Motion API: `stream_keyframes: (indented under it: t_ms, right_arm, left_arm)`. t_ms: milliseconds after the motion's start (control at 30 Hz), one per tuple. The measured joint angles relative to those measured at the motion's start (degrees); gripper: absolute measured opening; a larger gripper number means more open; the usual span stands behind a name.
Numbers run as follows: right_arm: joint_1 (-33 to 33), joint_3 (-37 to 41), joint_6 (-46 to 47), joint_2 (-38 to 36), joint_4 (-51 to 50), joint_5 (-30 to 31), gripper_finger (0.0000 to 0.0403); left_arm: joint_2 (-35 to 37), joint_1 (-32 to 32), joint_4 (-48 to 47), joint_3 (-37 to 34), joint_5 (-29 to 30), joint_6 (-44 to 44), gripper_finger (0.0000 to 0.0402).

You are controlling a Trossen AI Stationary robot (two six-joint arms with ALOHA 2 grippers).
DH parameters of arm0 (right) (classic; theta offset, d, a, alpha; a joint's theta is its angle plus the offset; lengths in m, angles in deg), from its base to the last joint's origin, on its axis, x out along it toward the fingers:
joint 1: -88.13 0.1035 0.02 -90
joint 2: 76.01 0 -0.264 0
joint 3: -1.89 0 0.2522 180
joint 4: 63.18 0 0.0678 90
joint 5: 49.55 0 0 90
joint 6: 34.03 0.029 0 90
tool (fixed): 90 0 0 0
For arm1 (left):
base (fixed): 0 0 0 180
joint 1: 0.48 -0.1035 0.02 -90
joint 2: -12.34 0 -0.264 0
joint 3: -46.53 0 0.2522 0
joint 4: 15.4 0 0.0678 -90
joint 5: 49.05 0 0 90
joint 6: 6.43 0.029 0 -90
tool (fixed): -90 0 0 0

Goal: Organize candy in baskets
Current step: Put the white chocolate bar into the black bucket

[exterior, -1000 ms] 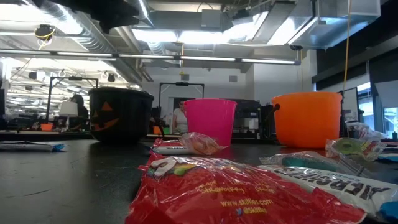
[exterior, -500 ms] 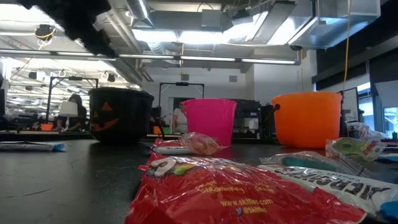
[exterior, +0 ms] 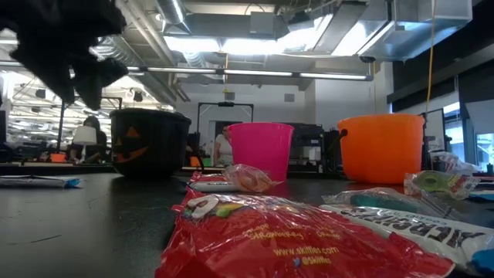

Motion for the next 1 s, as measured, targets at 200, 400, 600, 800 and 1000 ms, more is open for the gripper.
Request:
stream_keyframes:
  t_ms: [200,400,600,800,1000]
  right_arm:
    - [0.58,0.00,0.16,0.15,0.00,-2.11,0.0186]
    - [1.16,0.00,-0.30,0.31,-0.01,-2.22,0.0186]
    - [1.16,0.00,-0.52,1.62,-0.05,-2.27,0.0186]
    - [1.14,0.00,-0.50,2.43,-0.29,-2.85,0.0186]
    - [1.11,0.00,-0.52,2.43,-0.36,-2.87,0.0186]
  left_arm:
    - [-9.15,1.81,0.15,0.00,3.39,-6.23,0.0167]
    - [-16.91,1.80,1.35,0.00,-0.85,-11.56,0.0169]
    - [-21.89,1.83,2.85,-0.01,-3.54,-12.31,0.0209]
    - [-24.66,1.78,2.74,-0.02,0.18,-12.66,0.0248]
    - [-29.18,2.29,2.38,0.49,0.72,-13.89,0.0251]
